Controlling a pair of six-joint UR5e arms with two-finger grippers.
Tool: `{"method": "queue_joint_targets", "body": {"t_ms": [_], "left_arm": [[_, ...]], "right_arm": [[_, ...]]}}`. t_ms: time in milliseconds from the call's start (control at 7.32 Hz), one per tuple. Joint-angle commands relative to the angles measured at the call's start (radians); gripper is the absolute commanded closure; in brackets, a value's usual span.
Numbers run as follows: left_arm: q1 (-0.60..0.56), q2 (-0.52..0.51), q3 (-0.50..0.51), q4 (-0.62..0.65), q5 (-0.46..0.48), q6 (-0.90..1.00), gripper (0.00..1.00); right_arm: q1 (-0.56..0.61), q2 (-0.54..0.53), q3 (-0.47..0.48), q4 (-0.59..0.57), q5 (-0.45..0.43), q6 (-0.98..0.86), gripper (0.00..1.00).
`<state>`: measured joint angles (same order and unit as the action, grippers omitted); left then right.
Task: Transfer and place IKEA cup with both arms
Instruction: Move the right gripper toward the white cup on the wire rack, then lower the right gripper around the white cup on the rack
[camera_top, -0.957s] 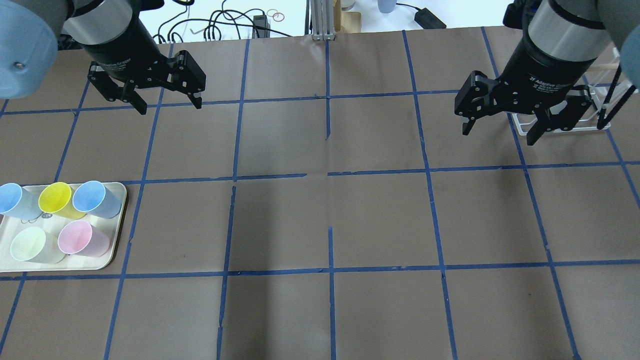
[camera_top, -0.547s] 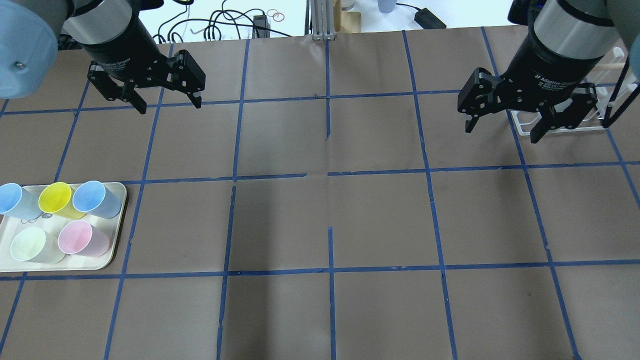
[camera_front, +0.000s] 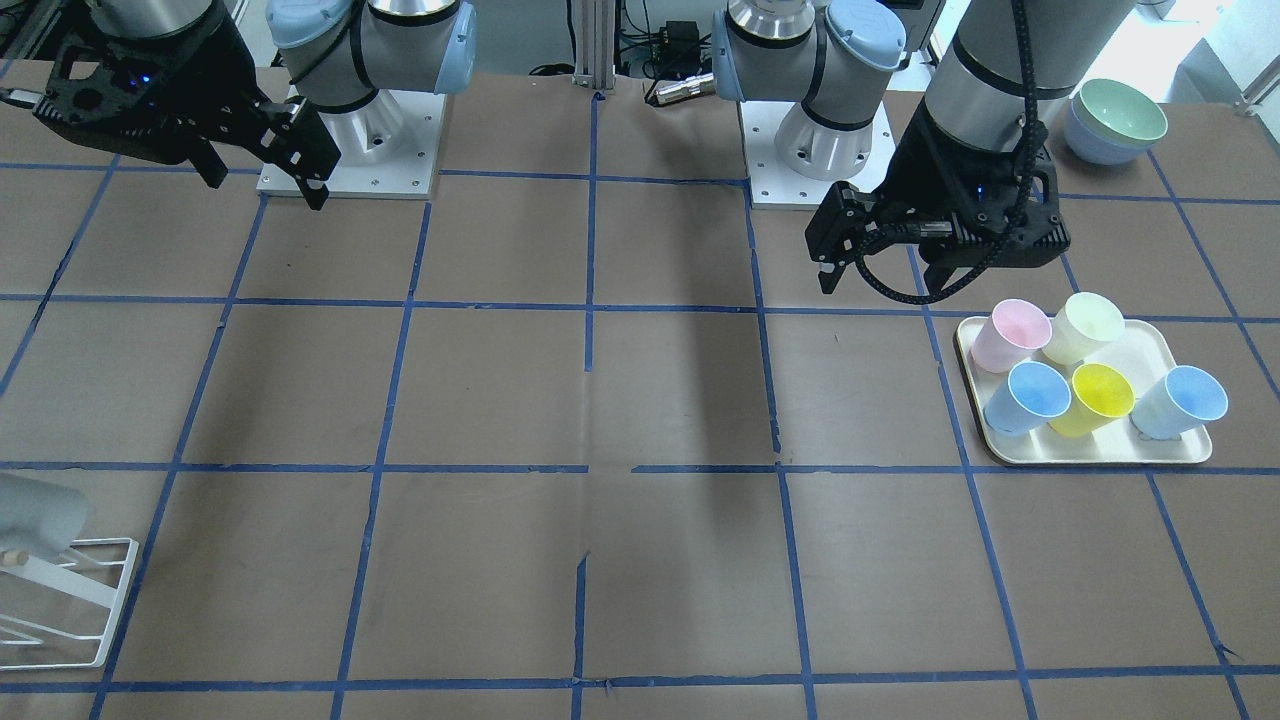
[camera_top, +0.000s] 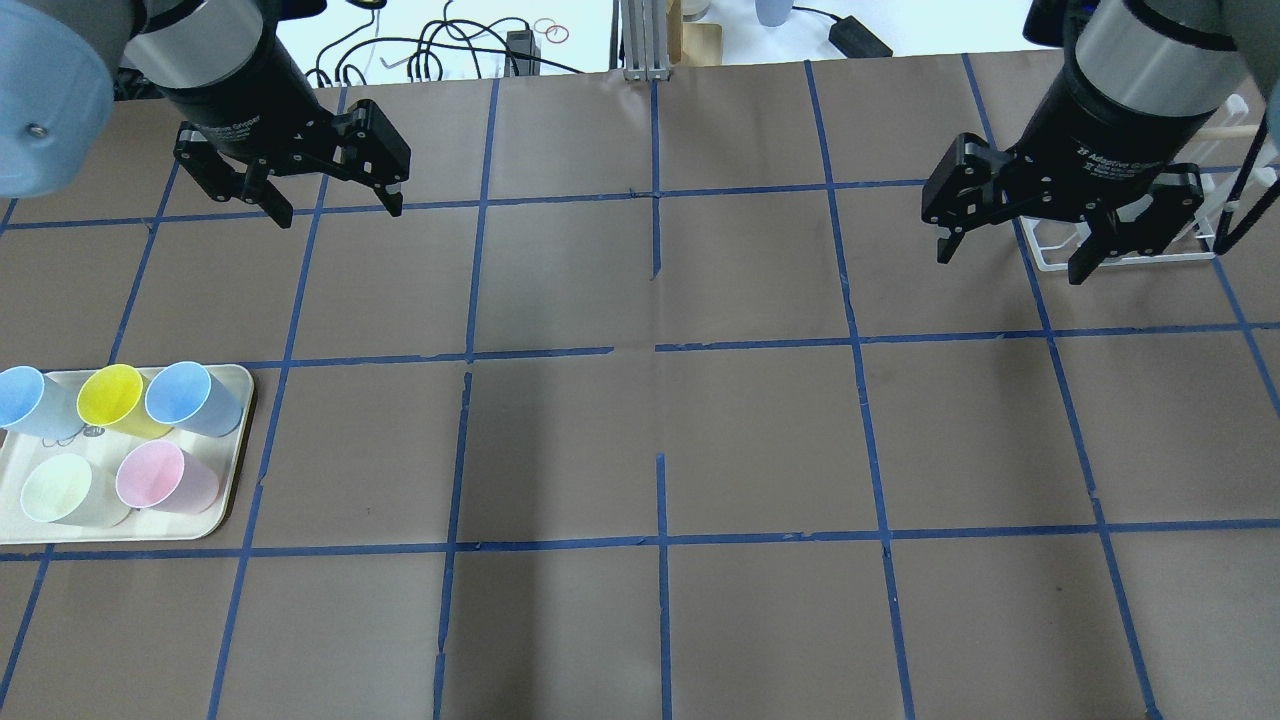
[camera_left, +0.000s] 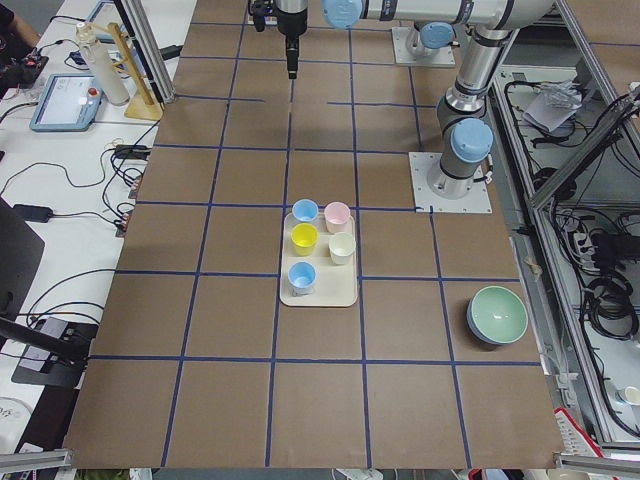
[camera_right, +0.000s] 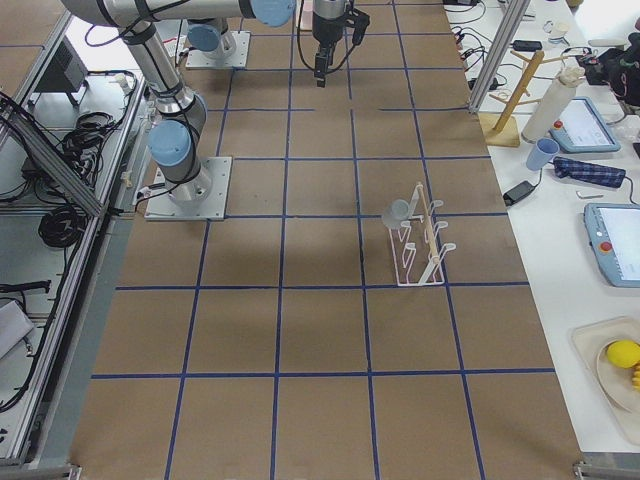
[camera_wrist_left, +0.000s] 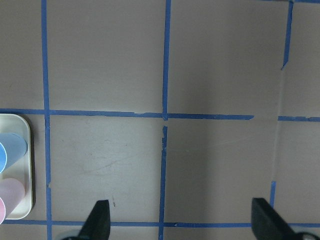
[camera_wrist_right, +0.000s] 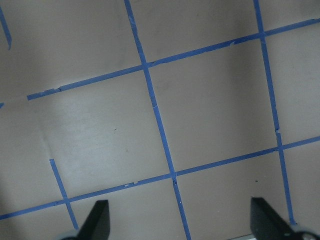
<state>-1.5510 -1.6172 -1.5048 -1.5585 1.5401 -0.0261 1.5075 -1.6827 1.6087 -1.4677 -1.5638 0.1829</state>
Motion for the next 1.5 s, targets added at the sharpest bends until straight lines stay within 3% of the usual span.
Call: {"method": "queue_joint_targets", "body": {"t_ms": [0,683,1366], "left_arm": [[-0.001,0.000,0.000,0.000,0.000,0.000,0.00],[0.000,0.000,0.000,0.000,0.000,0.000,0.00],[0.000,0.000,0.000,0.000,0.002,0.000,0.00]], "right_arm": [[-0.006,0.003,-0.004,-0.014,-0.002,-0.003,0.00],[-0.277,0.035,-0.003,-0.077,0.016,-0.511,0.00],[-0.412,0.184,-0.001,-0.235,0.014,-1.121,0.00]]}}
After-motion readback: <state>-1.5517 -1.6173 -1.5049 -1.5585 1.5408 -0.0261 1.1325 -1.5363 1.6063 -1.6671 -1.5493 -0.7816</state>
